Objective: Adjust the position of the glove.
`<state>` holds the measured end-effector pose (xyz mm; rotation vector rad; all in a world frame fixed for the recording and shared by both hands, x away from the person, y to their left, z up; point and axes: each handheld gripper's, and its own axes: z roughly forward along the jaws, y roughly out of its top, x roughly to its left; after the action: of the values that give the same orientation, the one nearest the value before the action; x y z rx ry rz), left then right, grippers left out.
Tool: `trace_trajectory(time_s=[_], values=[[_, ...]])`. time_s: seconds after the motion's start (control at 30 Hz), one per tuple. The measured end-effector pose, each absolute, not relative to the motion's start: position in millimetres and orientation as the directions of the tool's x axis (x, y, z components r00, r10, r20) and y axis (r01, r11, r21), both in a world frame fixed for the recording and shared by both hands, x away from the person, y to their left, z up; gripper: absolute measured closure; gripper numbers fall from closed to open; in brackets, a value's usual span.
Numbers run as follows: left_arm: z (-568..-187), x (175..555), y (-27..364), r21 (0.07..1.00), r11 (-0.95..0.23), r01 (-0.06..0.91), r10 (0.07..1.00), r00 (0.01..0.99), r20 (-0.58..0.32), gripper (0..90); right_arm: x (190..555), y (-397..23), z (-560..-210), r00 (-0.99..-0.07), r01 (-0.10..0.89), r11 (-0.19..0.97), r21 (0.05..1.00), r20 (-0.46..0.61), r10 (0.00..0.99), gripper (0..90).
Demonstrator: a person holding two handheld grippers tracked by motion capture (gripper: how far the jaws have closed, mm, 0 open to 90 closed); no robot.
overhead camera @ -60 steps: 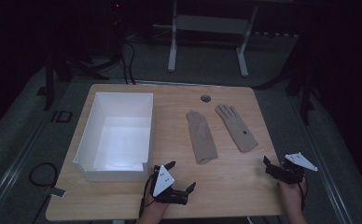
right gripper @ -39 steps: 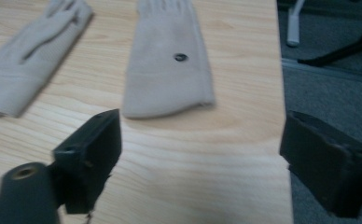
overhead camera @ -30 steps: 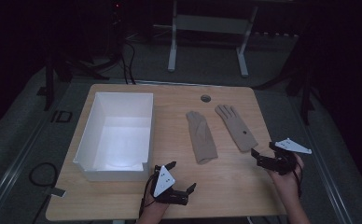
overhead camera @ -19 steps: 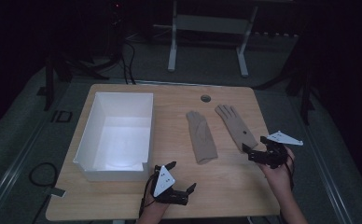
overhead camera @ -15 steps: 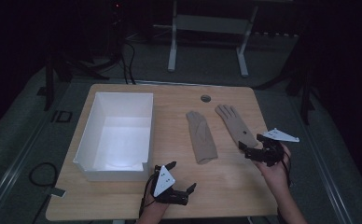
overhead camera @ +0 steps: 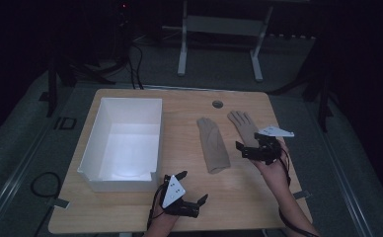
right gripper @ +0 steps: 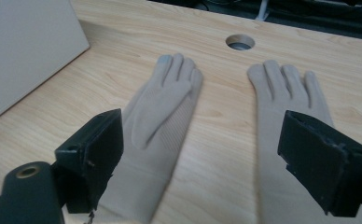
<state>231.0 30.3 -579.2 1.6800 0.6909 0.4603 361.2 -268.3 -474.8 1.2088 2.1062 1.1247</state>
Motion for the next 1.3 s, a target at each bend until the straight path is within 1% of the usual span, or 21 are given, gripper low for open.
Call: trace_trajectory(time_s=[0.27,0.33,0.47,0.5,0.73,0.83,0.87,0.93,0.97,1.1,1.23,1.3], values=[[-579,231,30,0.973,-0.121,0.196,0.662,0.746,-0.068,0.0,379,-247,-478,-0.521,0.484,0.295,0.824,0.001,0.853,19.0],[-579,231,30,0.973,-0.118,0.197,0.662,0.746,-0.071,0.0,384,-243,-479,-0.524,0.490,0.292,0.821,0.010,0.851,22.0],[-579,231,30,0.973,-0.123,0.196,0.660,0.748,-0.067,0.0,393,-233,-483,-0.523,0.498,0.290,0.817,0.016,0.852,24.4],[-579,231,30,0.973,-0.123,0.196,0.660,0.749,-0.068,0.1,395,-231,-484,-0.525,0.502,0.292,0.814,0.018,0.851,26.5],[-579,231,30,0.973,-0.124,0.197,0.658,0.750,-0.068,0.0,412,-214,-494,-0.539,0.525,0.327,0.786,0.010,0.842,29.5],[-579,231,30,0.973,-0.123,0.196,0.658,0.750,-0.068,0.0,418,-208,-500,-0.538,0.541,0.333,0.772,0.013,0.843,33.3],[-579,231,30,0.973,-0.124,0.196,0.658,0.750,-0.068,0.1,421,-206,-503,-0.532,0.550,0.341,0.762,0.004,0.847,36.7],[-579,231,30,0.973,-0.126,0.195,0.657,0.751,-0.066,0.0,426,-205,-508,-0.528,0.571,0.328,0.753,0.031,0.849,38.3],[-579,231,30,0.973,-0.125,0.195,0.657,0.751,-0.066,0.1,429,-204,-511,-0.525,0.578,0.325,0.749,0.036,0.851,40.9],[-579,231,30,0.973,-0.124,0.196,0.655,0.752,-0.068,0.0,436,-199,-520,-0.529,0.594,0.345,0.727,0.030,0.848,42.9],[-579,231,30,0.972,-0.124,0.198,0.655,0.753,-0.069,0.0,441,-193,-529,-0.532,0.594,0.367,0.716,0.008,0.847,47.8],[-579,231,30,0.972,-0.124,0.198,0.654,0.753,-0.070,0.0,445,-191,-534,-0.535,0.602,0.374,0.706,0.009,0.845,48.6]])
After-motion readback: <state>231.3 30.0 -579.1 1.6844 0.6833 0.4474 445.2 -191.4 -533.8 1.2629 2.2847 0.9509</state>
